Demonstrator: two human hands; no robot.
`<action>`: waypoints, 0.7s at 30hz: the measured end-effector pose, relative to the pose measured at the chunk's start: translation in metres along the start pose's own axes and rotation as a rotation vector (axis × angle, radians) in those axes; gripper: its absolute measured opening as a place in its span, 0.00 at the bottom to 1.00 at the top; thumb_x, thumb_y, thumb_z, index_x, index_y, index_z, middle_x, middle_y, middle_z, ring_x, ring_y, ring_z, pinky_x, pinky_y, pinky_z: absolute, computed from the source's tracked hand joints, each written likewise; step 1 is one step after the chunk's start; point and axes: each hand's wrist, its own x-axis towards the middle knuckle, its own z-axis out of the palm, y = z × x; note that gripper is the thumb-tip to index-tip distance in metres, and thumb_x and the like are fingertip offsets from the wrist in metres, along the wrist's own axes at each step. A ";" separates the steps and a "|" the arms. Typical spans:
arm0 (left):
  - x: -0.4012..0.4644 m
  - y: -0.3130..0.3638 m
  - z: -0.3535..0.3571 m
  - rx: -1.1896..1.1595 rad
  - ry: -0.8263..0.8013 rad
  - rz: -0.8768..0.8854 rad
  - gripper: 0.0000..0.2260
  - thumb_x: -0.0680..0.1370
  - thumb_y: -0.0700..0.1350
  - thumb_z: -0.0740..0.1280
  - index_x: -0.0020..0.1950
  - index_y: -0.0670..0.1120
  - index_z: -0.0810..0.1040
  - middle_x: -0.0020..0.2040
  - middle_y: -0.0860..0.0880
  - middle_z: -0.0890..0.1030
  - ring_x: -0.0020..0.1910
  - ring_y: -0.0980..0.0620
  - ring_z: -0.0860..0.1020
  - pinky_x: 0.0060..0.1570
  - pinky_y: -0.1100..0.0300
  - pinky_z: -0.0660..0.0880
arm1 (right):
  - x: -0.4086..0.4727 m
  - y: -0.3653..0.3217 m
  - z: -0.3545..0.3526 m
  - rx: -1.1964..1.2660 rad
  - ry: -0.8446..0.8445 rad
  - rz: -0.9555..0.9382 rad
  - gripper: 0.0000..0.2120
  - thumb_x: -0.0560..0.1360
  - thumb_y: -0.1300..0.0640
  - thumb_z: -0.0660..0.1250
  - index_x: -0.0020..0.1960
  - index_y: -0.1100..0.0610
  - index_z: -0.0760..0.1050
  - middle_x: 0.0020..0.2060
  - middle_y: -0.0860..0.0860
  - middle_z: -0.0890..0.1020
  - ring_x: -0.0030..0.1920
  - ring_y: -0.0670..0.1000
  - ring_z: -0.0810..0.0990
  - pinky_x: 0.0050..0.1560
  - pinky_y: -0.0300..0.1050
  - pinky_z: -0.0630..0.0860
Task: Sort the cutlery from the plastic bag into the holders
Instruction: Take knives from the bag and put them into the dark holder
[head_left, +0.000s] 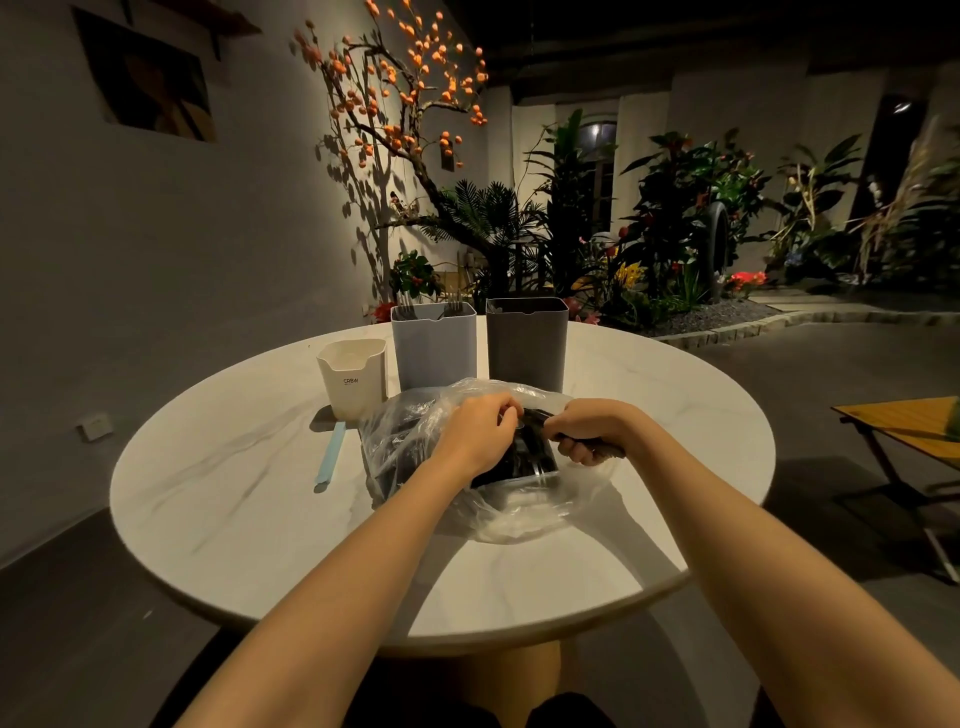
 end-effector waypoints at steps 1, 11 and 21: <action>0.000 0.001 0.000 -0.018 0.022 0.004 0.11 0.82 0.44 0.59 0.56 0.45 0.80 0.50 0.47 0.82 0.46 0.53 0.77 0.49 0.59 0.76 | 0.000 0.003 -0.001 -0.004 -0.004 -0.008 0.14 0.82 0.57 0.56 0.38 0.58 0.68 0.26 0.50 0.67 0.23 0.44 0.62 0.24 0.33 0.62; 0.004 0.011 -0.008 -0.085 0.211 0.046 0.13 0.83 0.42 0.55 0.60 0.44 0.78 0.54 0.47 0.80 0.50 0.57 0.74 0.47 0.71 0.68 | -0.012 0.020 -0.009 -0.055 -0.120 -0.238 0.10 0.83 0.54 0.56 0.45 0.57 0.67 0.29 0.51 0.69 0.27 0.46 0.64 0.28 0.37 0.65; 0.018 0.014 -0.018 -0.003 0.406 -0.044 0.15 0.83 0.45 0.55 0.50 0.44 0.80 0.48 0.47 0.81 0.49 0.50 0.75 0.56 0.51 0.72 | -0.021 0.028 -0.012 -0.051 -0.229 -0.389 0.08 0.83 0.53 0.57 0.47 0.57 0.67 0.30 0.50 0.69 0.29 0.46 0.66 0.32 0.36 0.67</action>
